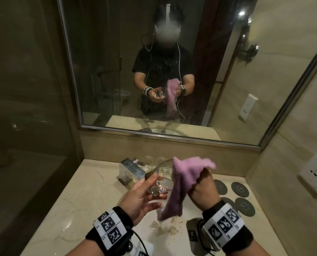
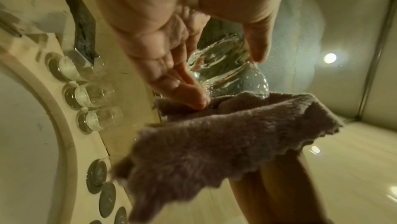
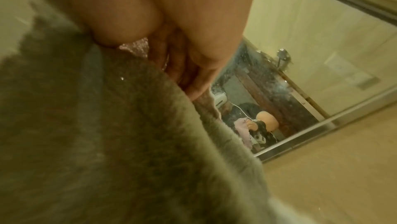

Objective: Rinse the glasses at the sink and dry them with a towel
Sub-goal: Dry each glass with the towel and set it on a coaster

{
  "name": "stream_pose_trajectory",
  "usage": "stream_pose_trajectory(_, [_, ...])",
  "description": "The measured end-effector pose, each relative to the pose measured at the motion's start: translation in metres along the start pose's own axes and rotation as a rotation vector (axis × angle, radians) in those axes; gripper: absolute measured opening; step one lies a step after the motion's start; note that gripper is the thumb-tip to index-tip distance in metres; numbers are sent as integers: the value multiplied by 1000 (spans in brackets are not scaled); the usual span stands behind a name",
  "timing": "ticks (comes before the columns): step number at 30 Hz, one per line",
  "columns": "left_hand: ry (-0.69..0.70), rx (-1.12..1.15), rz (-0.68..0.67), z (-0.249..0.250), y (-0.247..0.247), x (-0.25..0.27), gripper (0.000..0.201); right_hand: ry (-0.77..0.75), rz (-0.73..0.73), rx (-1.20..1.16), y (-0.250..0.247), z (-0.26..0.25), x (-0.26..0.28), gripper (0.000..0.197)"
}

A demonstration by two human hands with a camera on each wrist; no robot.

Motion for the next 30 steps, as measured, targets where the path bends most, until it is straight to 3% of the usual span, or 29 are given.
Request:
stream_pose_trajectory(2, [16, -8, -4, 0, 0, 0, 46, -8, -114, -129, 1, -4, 12, 28])
stream_pose_trajectory(3, [22, -18, -13, 0, -1, 0, 46, 42, -147, -208, -1, -5, 17, 21])
stream_pose_trajectory(6, [35, -30, -44, 4, 0, 3, 41, 204, -494, -487, -7, -6, 27, 30])
stream_pose_trajectory(8, [51, -75, -70, 7, 2, 4, 48, 180, -561, -492, -7, -4, 29, 12])
stream_pose_trajectory(11, [93, -232, -147, 14, 7, 6, 62, 218, -659, -619, -12, -5, 32, 25])
stream_pose_trajectory(13, [124, -338, -207, 16, 10, 7, 63, 209, -669, -730, -15, -5, 30, 43])
stream_pose_trajectory(17, [272, -613, -244, 22, 7, 5, 66, 243, -740, -849, -20, 2, 26, 35])
stream_pose_trajectory(21, [350, -821, -260, 24, 7, 3, 58, 298, -704, -1073, -8, 6, 32, 40])
stream_pose_trajectory(23, [232, -760, -241, 25, 12, -1, 50, 355, -674, -1101, -3, 5, 34, 34])
stream_pose_trajectory(25, [6, -555, -200, 25, 15, -3, 46, 354, -635, -878, 1, 4, 37, 23])
stream_pose_trajectory(27, [-76, -417, -143, 25, 17, -5, 50, 310, -620, -669, 2, 0, 38, 12])
stream_pose_trajectory(28, [-32, -442, -139, 23, 16, -6, 49, 304, -621, -666, 2, -1, 39, 11])
stream_pose_trajectory(30, [177, -667, -186, 21, 18, -4, 42, 391, -626, -913, 4, 0, 40, 24])
Point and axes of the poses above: each hand's wrist, its own x-axis away from the middle knuckle, its own y-axis out of the palm, z = x × y, the point moved 1 cm from there along -x, towards the middle knuckle, and after that the axes turned 15 degrees about x, right-handed, at the moved point
